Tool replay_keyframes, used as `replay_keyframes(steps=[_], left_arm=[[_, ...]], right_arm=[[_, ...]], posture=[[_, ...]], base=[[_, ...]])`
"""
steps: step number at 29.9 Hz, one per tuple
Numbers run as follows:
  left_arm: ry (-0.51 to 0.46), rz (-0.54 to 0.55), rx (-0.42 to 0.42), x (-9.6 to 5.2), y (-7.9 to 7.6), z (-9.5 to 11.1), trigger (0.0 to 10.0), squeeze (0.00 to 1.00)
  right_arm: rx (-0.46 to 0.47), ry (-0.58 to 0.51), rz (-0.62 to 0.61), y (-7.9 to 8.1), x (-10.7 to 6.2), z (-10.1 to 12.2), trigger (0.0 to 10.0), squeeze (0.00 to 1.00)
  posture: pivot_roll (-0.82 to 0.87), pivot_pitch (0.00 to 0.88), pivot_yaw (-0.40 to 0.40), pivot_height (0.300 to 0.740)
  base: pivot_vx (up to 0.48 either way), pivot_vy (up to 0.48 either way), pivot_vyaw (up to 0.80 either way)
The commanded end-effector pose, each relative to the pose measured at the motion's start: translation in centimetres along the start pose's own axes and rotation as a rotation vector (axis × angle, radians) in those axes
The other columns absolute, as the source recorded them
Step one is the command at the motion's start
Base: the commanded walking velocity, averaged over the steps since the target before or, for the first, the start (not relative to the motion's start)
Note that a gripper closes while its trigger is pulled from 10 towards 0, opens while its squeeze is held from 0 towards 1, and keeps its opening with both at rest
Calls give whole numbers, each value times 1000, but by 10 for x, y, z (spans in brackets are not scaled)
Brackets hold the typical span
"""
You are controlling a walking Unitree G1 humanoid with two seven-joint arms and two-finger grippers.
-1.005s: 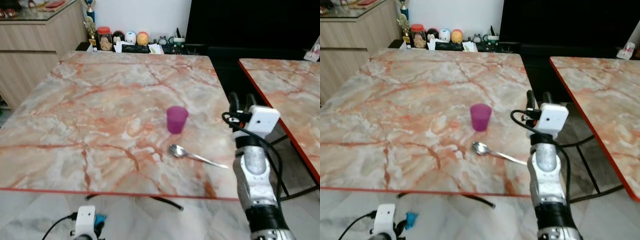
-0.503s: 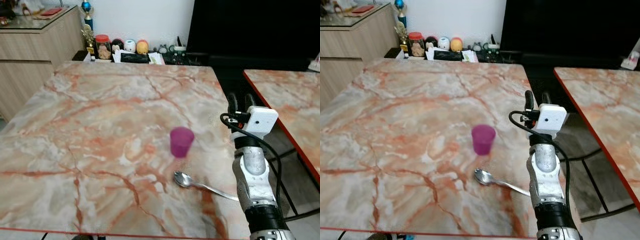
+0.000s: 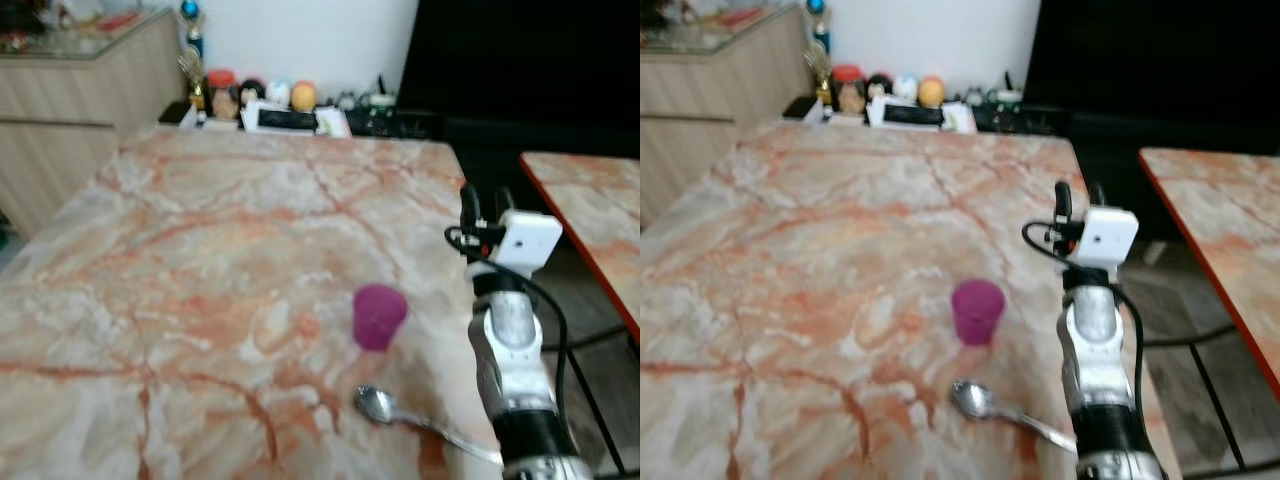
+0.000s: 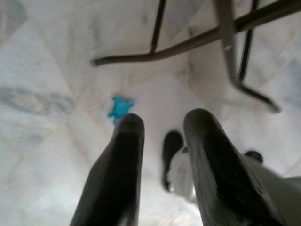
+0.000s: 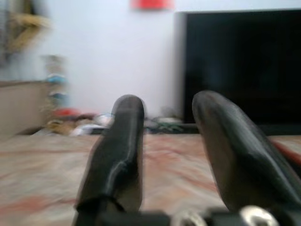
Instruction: Setting the table
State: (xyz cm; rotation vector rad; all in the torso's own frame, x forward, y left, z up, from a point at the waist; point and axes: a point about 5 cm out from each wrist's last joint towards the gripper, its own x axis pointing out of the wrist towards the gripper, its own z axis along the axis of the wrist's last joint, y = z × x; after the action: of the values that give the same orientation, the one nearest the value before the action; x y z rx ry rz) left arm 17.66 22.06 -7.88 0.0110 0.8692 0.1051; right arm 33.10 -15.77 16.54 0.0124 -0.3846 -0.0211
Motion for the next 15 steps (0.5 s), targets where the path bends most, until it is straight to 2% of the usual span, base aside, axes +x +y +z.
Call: replay_keyframes(steps=[1, 2, 3, 5, 10, 15], left_arm=[[-63, 0, 9, 4, 1, 21, 10000, 0], [-64, 0, 8, 4, 1, 21, 10000, 0], [-68, -2, 7, 4, 0, 22, 10000, 0], [-75, -4, 4, 5, 0, 23, 10000, 0], [-81, 1, 5, 4, 1, 23, 10000, 0], [-78, 0, 7, 4, 1, 23, 10000, 0]], right_arm=[[-25, -6, -30, -12, 0, 2, 10000, 0], [-26, -8, -25, -11, 0, 2, 10000, 0], [-94, -5, 35, -31, -3, 7, 10000, 0], [-184, 16, 141, -54, -9, 14, 10000, 0], [-170, 18, 166, -45, -8, 12, 10000, 0], [-167, 24, 179, -46, -8, 12, 10000, 0]], posture=[[115, 0, -28, 728], [116, 0, -28, 728], [110, 0, -24, 728], [111, 0, -24, 728], [111, 0, -25, 728], [111, 0, -26, 728]], base=[[315, 0, 0], [292, 0, 469], [0, 0, 0], [0, 0, 0], [0, 0, 0], [0, 0, 0]])
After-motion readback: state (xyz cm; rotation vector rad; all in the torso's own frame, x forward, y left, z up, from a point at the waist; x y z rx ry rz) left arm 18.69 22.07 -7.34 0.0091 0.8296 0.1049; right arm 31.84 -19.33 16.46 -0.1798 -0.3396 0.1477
